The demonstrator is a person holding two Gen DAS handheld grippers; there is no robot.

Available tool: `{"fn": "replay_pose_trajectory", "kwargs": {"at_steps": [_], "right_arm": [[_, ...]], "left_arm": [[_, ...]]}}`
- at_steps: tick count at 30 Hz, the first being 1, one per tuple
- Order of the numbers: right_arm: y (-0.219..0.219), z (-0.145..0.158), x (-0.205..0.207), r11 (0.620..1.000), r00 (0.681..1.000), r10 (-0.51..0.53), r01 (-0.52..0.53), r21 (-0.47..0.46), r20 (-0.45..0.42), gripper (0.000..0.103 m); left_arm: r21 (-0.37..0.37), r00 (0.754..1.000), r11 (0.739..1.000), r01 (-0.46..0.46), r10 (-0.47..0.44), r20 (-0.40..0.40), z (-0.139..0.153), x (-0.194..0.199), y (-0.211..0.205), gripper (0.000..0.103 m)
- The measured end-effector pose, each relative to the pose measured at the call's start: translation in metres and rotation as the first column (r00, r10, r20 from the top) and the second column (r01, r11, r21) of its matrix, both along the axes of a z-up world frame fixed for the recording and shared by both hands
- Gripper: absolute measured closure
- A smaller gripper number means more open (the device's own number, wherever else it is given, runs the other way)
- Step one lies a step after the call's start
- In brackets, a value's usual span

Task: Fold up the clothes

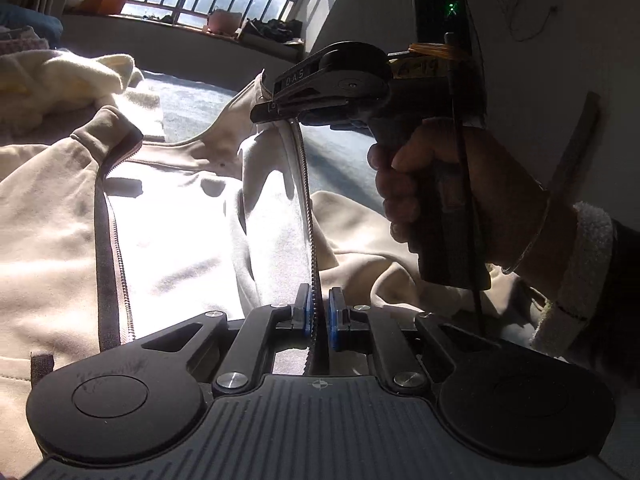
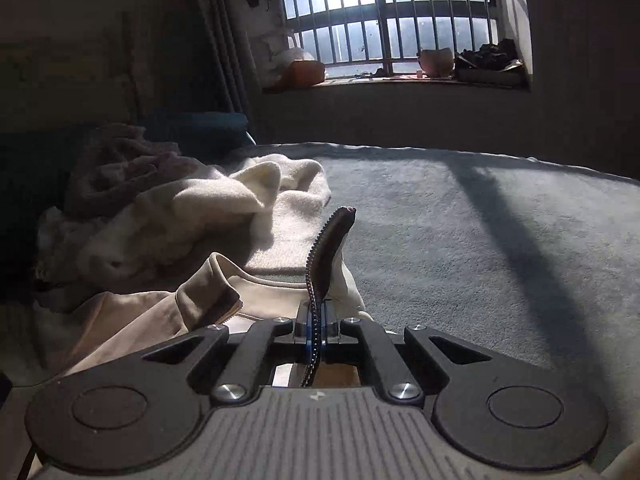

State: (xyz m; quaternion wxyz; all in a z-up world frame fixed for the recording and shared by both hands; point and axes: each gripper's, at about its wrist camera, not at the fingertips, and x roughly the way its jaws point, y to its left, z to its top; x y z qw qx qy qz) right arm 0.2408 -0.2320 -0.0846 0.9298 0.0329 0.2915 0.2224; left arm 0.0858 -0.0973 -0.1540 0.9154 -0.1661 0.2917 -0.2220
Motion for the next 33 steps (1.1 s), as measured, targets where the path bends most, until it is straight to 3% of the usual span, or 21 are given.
{"fn": "replay_pose_trajectory", "kwargs": {"at_steps": [4,8,14,19,20,23,26,28,33], "right_arm": [[0.036,-0.001,0.004,0.997,0.997,0.069,-0.069,-0.023,0.015,0.100],[0.078,-0.013,0.005,0.989,0.992,0.121,-0.118,-0.094,0.032,0.100],[0.130,-0.048,0.008,0.948,0.983,0.182,-0.167,-0.271,0.029,0.100],[0.146,-0.078,0.022,0.920,0.979,0.185,-0.203,-0.335,-0.084,0.094],[0.142,-0.076,0.024,0.930,0.978,0.182,-0.204,-0.306,-0.099,0.090],[0.125,-0.064,0.027,0.963,0.977,0.170,-0.193,-0.190,-0.130,0.056],[0.092,-0.042,0.023,0.988,0.978,0.143,-0.150,-0.039,-0.149,0.054],[0.059,-0.025,0.017,0.991,0.977,0.118,-0.104,0.089,-0.180,0.053],[-0.034,0.015,-0.017,0.933,0.976,0.063,0.018,0.360,-0.210,0.053]], "left_arm": [[-0.129,0.994,0.990,-0.054,0.042,-0.101,-0.001,0.004,0.033,0.099],[-0.193,0.978,0.972,-0.133,0.097,-0.187,-0.012,0.003,0.060,0.100],[-0.206,0.943,0.957,-0.206,0.138,-0.304,-0.035,0.005,0.086,0.100],[-0.206,0.935,0.960,-0.188,0.111,-0.337,-0.041,0.006,0.089,0.100],[-0.195,0.934,0.965,-0.177,0.102,-0.342,-0.040,0.006,0.088,0.100],[-0.168,0.925,0.976,-0.139,0.068,-0.374,-0.037,0.012,0.086,0.099],[-0.127,0.911,0.988,-0.085,0.026,-0.412,-0.027,0.019,0.084,0.096],[-0.098,0.899,0.995,-0.036,-0.010,-0.437,-0.016,0.025,0.083,0.087],[0.023,0.881,0.994,0.109,-0.086,-0.465,0.025,0.034,0.078,0.067]]}}
